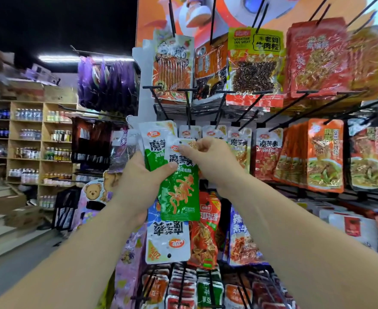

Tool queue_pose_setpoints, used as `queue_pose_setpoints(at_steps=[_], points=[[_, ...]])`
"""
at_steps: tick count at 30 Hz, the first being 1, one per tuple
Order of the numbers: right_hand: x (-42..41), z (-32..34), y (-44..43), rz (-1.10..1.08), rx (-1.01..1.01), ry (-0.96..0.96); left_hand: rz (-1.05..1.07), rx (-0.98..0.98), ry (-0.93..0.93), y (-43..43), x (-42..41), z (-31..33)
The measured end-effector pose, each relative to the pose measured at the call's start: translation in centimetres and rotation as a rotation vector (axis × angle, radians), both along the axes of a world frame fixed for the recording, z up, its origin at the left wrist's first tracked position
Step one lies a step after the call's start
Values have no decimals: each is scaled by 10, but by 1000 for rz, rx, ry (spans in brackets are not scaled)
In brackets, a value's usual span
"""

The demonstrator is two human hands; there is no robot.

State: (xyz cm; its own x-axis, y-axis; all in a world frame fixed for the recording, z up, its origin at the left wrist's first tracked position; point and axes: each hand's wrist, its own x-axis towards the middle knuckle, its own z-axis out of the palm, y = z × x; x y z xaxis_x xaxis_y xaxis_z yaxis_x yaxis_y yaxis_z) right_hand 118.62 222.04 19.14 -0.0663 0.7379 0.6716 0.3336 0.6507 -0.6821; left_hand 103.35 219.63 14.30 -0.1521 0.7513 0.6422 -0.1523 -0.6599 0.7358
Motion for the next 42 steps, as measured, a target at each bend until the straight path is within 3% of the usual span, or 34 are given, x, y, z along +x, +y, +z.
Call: queue_pose_setpoints(at_steps=[8, 16, 21, 42], points=[[30, 9, -18, -13, -28, 155, -42, 22, -33, -3, 4, 10], [49, 41, -5, -183, 79, 243, 148, 124, 72, 15, 0, 20], [49, 54, 3, -162, 118, 276, 188, 99, 138, 23, 1, 14], [52, 56, 14, -349, 306, 168, 113, 53, 105, 29, -7, 5]])
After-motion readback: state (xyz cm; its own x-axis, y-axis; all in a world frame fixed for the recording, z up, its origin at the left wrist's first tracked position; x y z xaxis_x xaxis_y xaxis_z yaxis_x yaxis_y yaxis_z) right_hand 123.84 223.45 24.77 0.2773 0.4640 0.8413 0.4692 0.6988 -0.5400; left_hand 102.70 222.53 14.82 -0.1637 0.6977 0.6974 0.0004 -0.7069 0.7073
